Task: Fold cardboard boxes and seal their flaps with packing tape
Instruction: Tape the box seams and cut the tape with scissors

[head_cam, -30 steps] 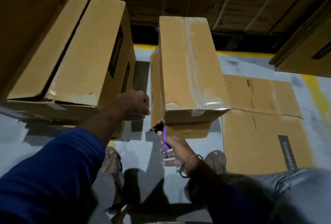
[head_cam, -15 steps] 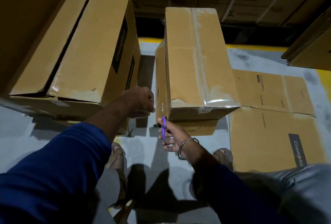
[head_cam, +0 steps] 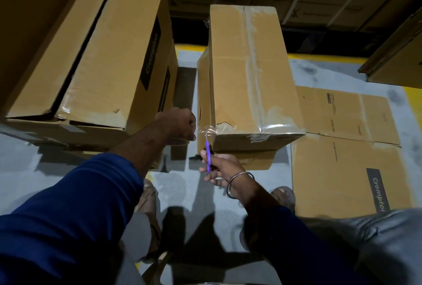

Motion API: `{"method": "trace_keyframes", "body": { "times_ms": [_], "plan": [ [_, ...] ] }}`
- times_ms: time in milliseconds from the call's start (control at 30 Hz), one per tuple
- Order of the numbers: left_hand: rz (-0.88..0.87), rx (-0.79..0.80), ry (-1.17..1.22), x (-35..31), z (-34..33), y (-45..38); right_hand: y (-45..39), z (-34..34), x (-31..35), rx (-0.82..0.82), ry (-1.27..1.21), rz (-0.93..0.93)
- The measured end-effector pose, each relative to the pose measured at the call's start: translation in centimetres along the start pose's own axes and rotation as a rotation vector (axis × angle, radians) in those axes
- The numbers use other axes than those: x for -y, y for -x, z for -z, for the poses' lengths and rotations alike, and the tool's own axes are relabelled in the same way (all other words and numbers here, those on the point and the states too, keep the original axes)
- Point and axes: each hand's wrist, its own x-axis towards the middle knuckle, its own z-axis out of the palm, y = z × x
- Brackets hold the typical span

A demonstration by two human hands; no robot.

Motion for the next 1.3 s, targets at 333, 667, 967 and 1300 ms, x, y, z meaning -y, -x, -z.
{"method": "trace_keyframes", "body": {
  "times_ms": [333,667,967,1300],
  "plan": [
    [0.001,-0.027,-0.066,0.0,0.2,0.3,-1.2,-0.4,0.3,-0.005,0.012,0.018],
    [0.098,-0.060,-0.254,0.5,-0.1,0.1,-2.1,-0.6,-0.3,-0.020,0.064,0.044],
    [0.131,-0.291,0.022,-1.5,3.9,0.9,-3.0,-1.5,-2.1,-0.050,0.263,0.010],
    [0.096,-0.329,0.316,-2.9,9.1,8.0,1.5,3.1,4.7,-0.399,0.646,0.496]
  ]
}}
